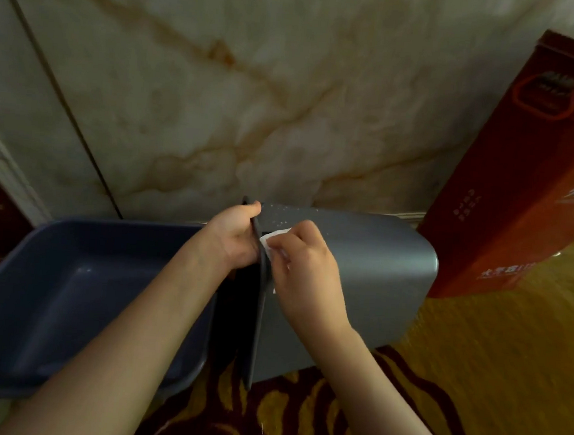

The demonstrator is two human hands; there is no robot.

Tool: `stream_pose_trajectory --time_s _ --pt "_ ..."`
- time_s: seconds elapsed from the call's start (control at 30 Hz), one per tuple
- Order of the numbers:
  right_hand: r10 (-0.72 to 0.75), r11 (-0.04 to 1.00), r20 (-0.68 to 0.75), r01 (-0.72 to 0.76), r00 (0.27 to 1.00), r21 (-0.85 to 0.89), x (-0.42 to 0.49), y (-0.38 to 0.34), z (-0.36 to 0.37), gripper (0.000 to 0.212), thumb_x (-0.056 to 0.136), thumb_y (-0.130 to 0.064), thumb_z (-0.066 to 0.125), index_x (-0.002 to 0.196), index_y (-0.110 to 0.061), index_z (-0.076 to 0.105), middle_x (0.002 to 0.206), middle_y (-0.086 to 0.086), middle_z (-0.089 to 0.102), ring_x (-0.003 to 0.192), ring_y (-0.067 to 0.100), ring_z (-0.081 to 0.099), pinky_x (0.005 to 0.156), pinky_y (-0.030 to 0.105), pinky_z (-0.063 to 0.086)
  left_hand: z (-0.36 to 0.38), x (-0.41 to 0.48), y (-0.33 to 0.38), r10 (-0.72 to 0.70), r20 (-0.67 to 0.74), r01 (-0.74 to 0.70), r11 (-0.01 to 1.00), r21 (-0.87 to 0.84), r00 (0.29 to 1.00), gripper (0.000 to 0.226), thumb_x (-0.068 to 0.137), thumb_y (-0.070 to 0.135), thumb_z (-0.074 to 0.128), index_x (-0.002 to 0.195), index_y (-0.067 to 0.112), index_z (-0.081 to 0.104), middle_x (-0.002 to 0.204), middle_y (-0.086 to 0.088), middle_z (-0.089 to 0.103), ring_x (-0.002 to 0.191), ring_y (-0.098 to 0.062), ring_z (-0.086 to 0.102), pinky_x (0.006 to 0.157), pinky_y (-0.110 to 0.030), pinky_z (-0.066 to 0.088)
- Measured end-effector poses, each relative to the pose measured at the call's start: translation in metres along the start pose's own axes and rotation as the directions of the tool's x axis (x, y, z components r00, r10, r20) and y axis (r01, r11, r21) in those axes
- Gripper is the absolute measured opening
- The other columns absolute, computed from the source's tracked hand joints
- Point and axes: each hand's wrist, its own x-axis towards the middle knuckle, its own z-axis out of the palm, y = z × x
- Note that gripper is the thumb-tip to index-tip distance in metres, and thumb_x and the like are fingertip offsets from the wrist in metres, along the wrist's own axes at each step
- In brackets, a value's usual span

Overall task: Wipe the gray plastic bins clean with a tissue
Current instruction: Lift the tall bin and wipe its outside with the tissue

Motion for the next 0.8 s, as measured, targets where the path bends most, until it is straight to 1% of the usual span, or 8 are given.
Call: stream_pose_trajectory --time_s 0.07,0.13,0.23,0.4,0.5,0.63,0.73,0.8 --pt "0.102 0.995 -0.053 -0.102 0.993 0.011 0.001 0.009 -0.003 0.011 0.083 -0.005 0.06 0.087 -0.005 0.07 0.085 0.016 0.057 0.072 0.033 0.059 0.063 0.035 0.046 0.001 0.0 -0.001 0.001 0.0 -0.001 1.0 0.001 1.0 0.044 0.099 0.03 0.027 0.082 0.002 0.057 0.075 -0.013 0.065 0.081 -0.023 0.059 0.067 -0.036 0.047" --pt "0.224 0.973 -0.096 -0.227 0.97 -0.029 0.003 0.025 -0.011 0.012 0.085 -0.01 0.06 0.09 -0.004 0.07 0.091 0.016 0.058 0.079 0.033 0.059 0.068 0.034 0.042 -0.001 0.001 -0.004 0.011 0.034 -0.012 1.0 0.029 0.999 0.04 0.098 0.03 0.029 0.085 0.005 0.058 0.067 -0.011 0.071 0.076 -0.021 0.066 0.077 -0.04 0.047" --pt "0.377 0.915 -0.128 -0.391 0.917 -0.105 0.004 0.053 -0.026 0.017 0.089 -0.018 0.057 0.093 -0.007 0.069 0.099 0.013 0.058 0.084 0.03 0.059 0.068 0.032 0.042 -0.006 0.002 -0.012 0.008 0.105 -0.016 0.997 0.075 0.994 0.037 0.097 0.034 0.034 0.09 0.011 0.062 0.066 -0.006 0.075 0.061 -0.019 0.072 0.067 -0.039 0.05" --pt "0.501 0.841 -0.248 -0.534 0.829 -0.084 -0.001 0.072 -0.034 0.018 0.091 -0.016 0.053 0.097 -0.006 0.067 0.103 0.014 0.057 0.075 0.015 0.046 0.066 0.025 0.033 -0.014 0.004 -0.018 0.029 0.187 -0.044 0.996 0.077 0.982 0.036 0.093 0.038 0.041 0.095 0.013 0.067 0.084 -0.007 0.077 0.076 -0.022 0.073 0.056 -0.036 0.058" --pt "0.429 0.895 -0.258 -0.446 0.866 -0.009 0.004 0.053 -0.023 0.015 0.089 -0.01 0.055 0.097 -0.007 0.067 0.102 0.013 0.059 0.079 0.015 0.05 0.069 0.022 0.035 -0.024 0.006 -0.019 0.065 0.184 -0.079 0.994 0.071 0.981 0.037 0.093 0.039 0.042 0.094 0.015 0.071 0.088 -0.007 0.077 0.081 -0.022 0.073 0.058 -0.036 0.058" --pt "0.249 0.967 -0.076 -0.242 0.966 0.083 0.008 0.016 0.011 0.015 0.088 -0.011 0.056 0.096 -0.011 0.068 0.096 0.007 0.058 0.082 0.016 0.055 0.068 0.018 0.037 -0.033 0.004 -0.02 0.052 0.264 -0.059 0.998 0.018 0.963 0.053 0.092 0.046 0.036 0.091 0.01 0.076 0.088 -0.01 0.076 0.083 -0.021 0.072 0.068 -0.034 0.059" --pt "0.201 0.975 -0.04 -0.196 0.979 0.106 0.006 0.005 0.026 0.017 0.09 -0.01 0.054 0.1 -0.009 0.068 0.097 0.008 0.056 0.087 0.019 0.056 0.071 0.024 0.045 -0.035 0.002 -0.019 0.001 0.297 -0.001 1.0 -0.002 0.955 0.066 0.092 0.053 0.028 0.097 0.004 0.072 0.086 -0.012 0.075 0.079 -0.022 0.072 0.064 -0.031 0.058" --pt "0.18 0.981 -0.037 -0.177 0.983 0.075 0.003 0.006 0.028 0.018 0.09 -0.01 0.054 0.1 -0.008 0.068 0.097 0.009 0.056 0.088 0.021 0.056 0.072 0.03 0.049 -0.033 0.002 -0.018 0.007 0.29 -0.008 1.0 0.001 0.957 0.062 0.093 0.053 0.026 0.105 0.006 0.066 0.086 -0.01 0.076 0.078 -0.02 0.073 0.063 -0.029 0.058"
